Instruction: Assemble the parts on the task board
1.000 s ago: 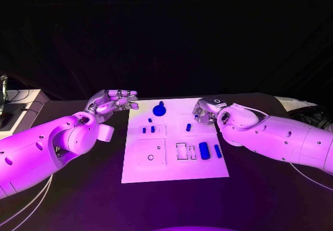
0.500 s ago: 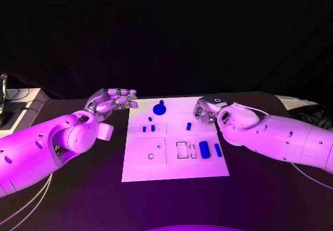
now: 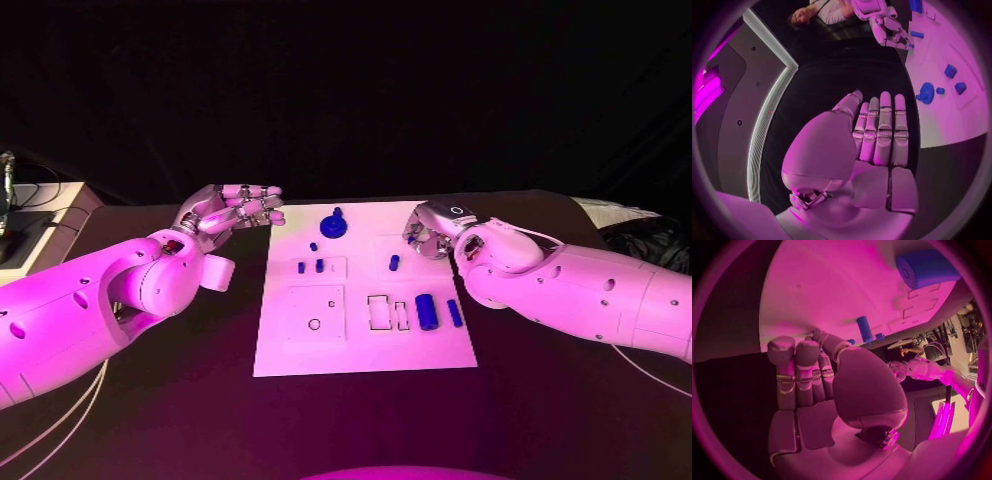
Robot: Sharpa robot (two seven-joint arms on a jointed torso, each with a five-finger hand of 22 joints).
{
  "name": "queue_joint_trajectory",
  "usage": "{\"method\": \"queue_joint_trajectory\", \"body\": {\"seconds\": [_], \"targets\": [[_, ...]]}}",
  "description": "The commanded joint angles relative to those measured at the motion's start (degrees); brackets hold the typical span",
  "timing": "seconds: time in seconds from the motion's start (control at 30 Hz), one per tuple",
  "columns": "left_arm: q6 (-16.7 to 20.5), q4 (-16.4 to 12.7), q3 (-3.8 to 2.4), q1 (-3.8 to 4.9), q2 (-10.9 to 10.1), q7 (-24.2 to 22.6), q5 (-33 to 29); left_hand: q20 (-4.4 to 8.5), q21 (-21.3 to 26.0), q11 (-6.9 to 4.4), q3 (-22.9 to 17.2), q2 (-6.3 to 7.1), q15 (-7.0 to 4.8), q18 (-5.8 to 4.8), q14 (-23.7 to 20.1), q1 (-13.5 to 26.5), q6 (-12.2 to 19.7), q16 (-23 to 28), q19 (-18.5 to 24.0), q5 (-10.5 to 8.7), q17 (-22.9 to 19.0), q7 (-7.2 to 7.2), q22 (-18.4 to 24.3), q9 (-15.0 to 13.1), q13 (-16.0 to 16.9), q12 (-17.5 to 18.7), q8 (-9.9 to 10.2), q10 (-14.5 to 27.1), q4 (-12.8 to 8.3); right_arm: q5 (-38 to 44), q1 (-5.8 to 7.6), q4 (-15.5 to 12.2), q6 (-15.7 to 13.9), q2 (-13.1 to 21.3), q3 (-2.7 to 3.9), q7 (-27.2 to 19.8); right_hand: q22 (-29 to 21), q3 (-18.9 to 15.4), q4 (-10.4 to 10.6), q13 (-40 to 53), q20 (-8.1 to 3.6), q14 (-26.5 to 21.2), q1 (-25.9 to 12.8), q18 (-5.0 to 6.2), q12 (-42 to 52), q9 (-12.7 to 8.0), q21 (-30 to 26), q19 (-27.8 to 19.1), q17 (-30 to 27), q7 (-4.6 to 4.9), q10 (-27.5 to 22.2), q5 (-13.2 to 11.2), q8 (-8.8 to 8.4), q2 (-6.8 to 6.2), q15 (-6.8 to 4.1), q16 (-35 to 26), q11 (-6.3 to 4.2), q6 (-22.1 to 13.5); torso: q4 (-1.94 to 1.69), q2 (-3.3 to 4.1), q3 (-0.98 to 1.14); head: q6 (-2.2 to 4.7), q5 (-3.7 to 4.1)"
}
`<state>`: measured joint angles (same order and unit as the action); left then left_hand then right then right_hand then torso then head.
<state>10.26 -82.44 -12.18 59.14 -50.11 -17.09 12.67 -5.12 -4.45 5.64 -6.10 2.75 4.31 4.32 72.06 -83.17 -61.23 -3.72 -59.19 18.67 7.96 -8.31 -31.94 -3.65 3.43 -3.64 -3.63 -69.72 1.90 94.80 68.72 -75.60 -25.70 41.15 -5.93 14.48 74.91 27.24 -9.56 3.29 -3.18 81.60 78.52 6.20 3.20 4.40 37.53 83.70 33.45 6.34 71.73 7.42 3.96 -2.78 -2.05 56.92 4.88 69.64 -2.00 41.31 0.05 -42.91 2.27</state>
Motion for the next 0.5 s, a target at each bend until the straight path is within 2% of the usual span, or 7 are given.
{"method": "queue_joint_trajectory", "body": {"seconds": [0.03, 0.17, 0.27, 0.4, 0.5], "targets": [[-0.1, 0.1, -0.06, -0.04, 0.1, 0.0, -0.4, -0.05, -0.1, 0.15, 0.2, -0.02, -0.16, -0.48, 0.0, -0.5, 0.0, 0.1, -0.4, -0.01, 0.0, -0.20, 0.1, 0.0, 0.0, 0.2, 0.0, 0.2, -0.1, -2.3, 0.33, -1.3, -2.4, 1.1, 0.45, 0.8, 4.6, 0.2, 0.0, 0.3, -0.19, 0.0, 0.3, 1.15, 0.3, -0.1, 0.4, -0.1, -0.1, 0.36, 2.6, 0.0, -0.20, 0.33, -0.51, 0.0, -2.07, 0.1, 0.04, -0.10, 0.00, -0.02, -0.41], [-0.1, 0.3, -0.06, -0.08, 0.2, 0.0, -0.4, -0.01, -0.2, 0.19, 0.2, -0.04, -0.13, -0.53, -0.1, -0.6, 0.1, 0.1, -0.3, 0.02, 0.1, -0.28, 0.1, 0.0, 0.0, 0.2, 0.0, 0.3, -0.2, -4.1, 0.99, -3.5, -1.9, 2.6, 0.93, 0.8, 4.6, 0.3, 0.0, 0.3, -0.18, 0.0, 0.3, 1.16, 0.3, -0.1, 0.4, -0.1, -0.1, 0.37, 2.5, 0.1, -0.21, 0.33, -0.50, 0.0, -2.05, 0.0, -0.02, -0.20, -0.12, 0.19, -0.53], [-0.1, 0.4, -0.06, -0.12, 0.3, 0.1, -0.4, -0.01, -0.2, 0.19, 0.2, -0.04, -0.13, -0.53, -0.1, -0.6, 0.1, 0.1, -0.3, 0.02, 0.1, -0.28, 0.1, 0.0, 0.0, 0.2, 0.0, 0.3, -0.2, -5.7, 1.77, -6.5, -1.5, 4.3, 1.28, 0.7, 4.6, 0.3, 0.1, 0.3, -0.17, 0.0, 0.3, 1.18, 0.3, -0.1, 0.4, -0.2, -0.2, 0.39, 2.4, 0.1, -0.21, 0.33, -0.49, 0.0, -2.02, 0.0, 0.03, -0.11, -0.03, 0.22, -0.98], [0.0, 0.4, -0.06, -0.15, 0.3, 0.1, -0.5, -0.01, -0.2, 0.19, 0.2, -0.04, -0.13, -0.53, -0.1, -0.6, 0.1, 0.1, -0.3, 0.02, 0.1, -0.28, 0.1, 0.0, 0.0, 0.2, 0.0, 0.3, -0.2, -6.7, 2.08, -9.4, -1.2, 5.0, 1.45, 0.4, 4.6, 0.3, 0.1, 0.3, -0.17, 0.0, 0.3, 1.19, 0.3, -0.1, 0.5, -0.2, -0.2, 0.42, 2.4, 0.1, -0.21, 0.31, -0.48, 0.0, -2.01, 0.0, 0.09, 0.02, 0.08, 0.27, -1.60], [0.0, 0.3, -0.06, -0.17, 0.3, 0.2, -0.5, -0.01, -0.2, 0.19, 0.2, -0.04, -0.13, -0.53, -0.1, -0.6, 0.1, 0.1, -0.3, 0.02, 0.1, -0.28, 0.1, 0.0, 0.0, 0.2, 0.0, 0.3, -0.2, -6.4, 2.13, -11.6, -1.0, 5.1, 1.49, 0.2, 4.5, 0.2, 0.1, 0.3, -0.15, 0.0, 0.4, 1.22, 0.3, -0.1, 0.5, -0.2, -0.3, 0.45, 2.4, 0.2, -0.20, 0.30, -0.47, 0.0, -2.00, 0.0, 0.09, 0.03, 0.04, 0.21, -1.87]]}}
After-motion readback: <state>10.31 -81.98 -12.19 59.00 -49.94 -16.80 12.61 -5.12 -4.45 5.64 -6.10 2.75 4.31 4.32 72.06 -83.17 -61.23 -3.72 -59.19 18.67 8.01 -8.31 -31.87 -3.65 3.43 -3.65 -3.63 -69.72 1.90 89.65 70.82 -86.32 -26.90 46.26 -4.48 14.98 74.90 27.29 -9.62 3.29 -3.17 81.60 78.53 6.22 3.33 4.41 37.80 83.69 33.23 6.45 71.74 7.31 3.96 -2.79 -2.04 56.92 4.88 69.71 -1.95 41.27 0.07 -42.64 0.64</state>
